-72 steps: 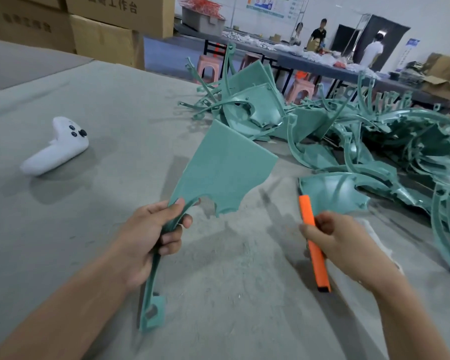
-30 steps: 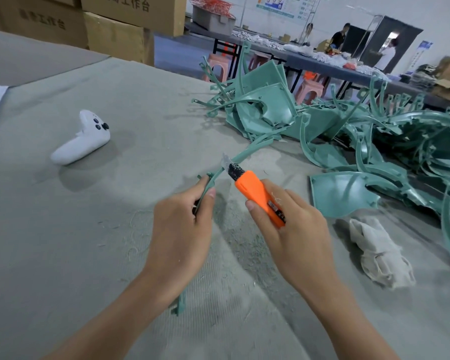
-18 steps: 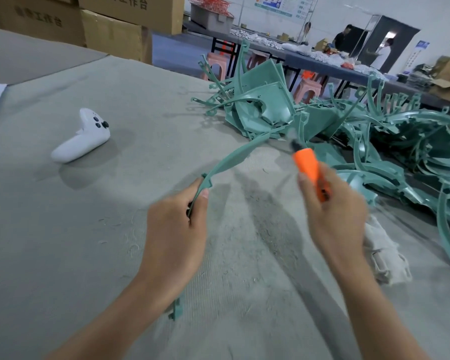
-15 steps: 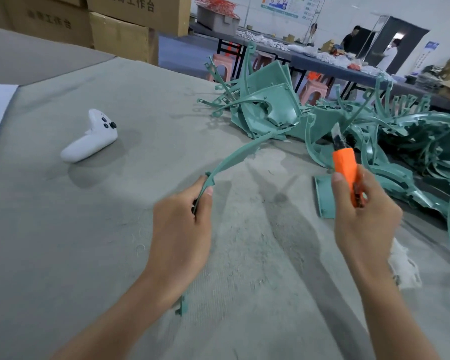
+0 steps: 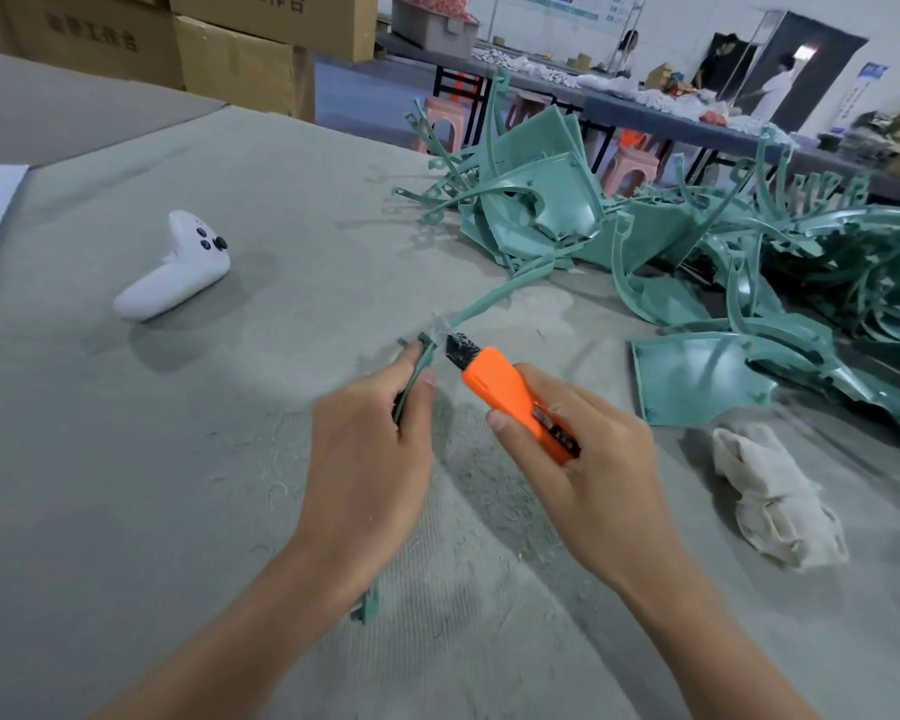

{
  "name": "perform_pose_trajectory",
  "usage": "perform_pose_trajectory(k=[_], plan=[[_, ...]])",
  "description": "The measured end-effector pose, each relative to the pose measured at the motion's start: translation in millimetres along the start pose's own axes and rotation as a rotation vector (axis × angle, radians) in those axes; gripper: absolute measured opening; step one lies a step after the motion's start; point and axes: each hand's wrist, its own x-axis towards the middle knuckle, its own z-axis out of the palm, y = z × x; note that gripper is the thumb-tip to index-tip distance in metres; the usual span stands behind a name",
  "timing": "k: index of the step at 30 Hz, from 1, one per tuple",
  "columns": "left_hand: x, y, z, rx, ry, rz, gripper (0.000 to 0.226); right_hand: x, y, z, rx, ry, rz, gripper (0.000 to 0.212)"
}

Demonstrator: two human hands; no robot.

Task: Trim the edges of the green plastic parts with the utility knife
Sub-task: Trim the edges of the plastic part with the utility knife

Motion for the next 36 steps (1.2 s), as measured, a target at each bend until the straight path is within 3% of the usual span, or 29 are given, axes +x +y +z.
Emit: perform_pose_trajectory(k=[9, 12, 15, 19, 23, 25, 28, 36], plan=[[-4, 1, -1, -0.016, -0.053, -0.024, 0.033, 4, 13, -1, 0.000, 0.024, 0.066, 0.028], [-8, -3, -2, 0.027, -0.036, -0.018, 0.030, 16, 36, -16, -0.017, 0.153, 0.214, 0.031], [-9, -3, -5, 0.036, -0.014, -0.034, 0.026, 14, 49, -34, 0.010, 0.324, 0.265, 0.015], [-7, 2, -1, 0.028, -0.024, -0.017, 0.034, 2, 20, -19, 0.076, 0.163, 0.105, 0.017], [-7, 0, -3, 0.017, 0.023, -0.016, 0.025, -7, -3, 1, 0.025, 0.026, -0.034, 0.036], [-6, -1, -4, 0.033, 0.037, -0.007, 0.037, -9, -7, 6, 0.021, -0.021, -0.040, 0.035], [-7, -2, -2, 0.038, 0.020, -0.027, 0.023, -4, -3, 4, 0.009, 0.030, 0.001, 0.035], [-7, 0, -1, 0.014, -0.040, -0.020, 0.032, 5, 15, -2, 0.008, 0.082, 0.103, 0.026]])
